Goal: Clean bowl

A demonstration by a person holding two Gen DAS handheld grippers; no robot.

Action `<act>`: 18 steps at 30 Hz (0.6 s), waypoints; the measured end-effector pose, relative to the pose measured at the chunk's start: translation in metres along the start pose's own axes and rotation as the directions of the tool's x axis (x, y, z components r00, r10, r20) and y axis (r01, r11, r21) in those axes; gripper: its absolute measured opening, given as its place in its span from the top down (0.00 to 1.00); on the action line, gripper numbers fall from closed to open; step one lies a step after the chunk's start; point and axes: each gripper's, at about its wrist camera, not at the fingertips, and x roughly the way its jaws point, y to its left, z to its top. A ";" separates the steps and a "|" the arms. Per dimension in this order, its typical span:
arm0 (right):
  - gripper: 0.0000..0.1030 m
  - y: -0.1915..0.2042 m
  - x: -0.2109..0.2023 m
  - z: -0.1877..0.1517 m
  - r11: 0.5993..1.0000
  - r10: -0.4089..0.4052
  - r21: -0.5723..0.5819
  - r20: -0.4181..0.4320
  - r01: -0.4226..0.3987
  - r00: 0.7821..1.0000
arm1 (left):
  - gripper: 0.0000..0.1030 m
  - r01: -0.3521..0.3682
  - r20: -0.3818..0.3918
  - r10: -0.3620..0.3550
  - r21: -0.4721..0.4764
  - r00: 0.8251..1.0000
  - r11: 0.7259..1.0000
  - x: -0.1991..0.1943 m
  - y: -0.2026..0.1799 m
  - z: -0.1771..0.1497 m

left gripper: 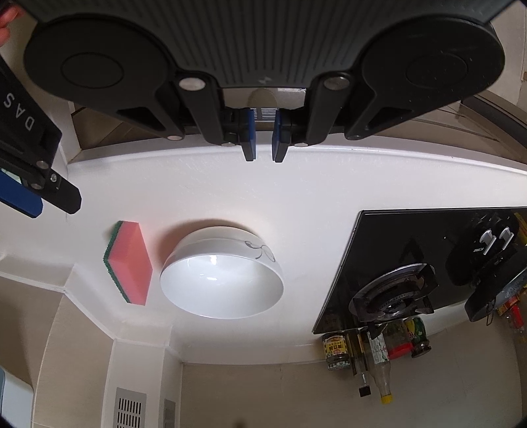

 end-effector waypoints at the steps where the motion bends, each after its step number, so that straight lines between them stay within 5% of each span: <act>1: 0.66 0.000 0.001 0.001 1.000 0.001 -0.001 -0.001 -0.001 1.000 | 0.89 0.001 -0.002 -0.001 0.000 1.000 1.000 0.001 0.000 0.000; 18: 0.66 -0.004 0.020 0.018 1.000 -0.022 -0.013 0.012 0.022 1.000 | 0.89 0.024 -0.003 -0.023 0.034 1.000 0.999 0.016 -0.008 0.020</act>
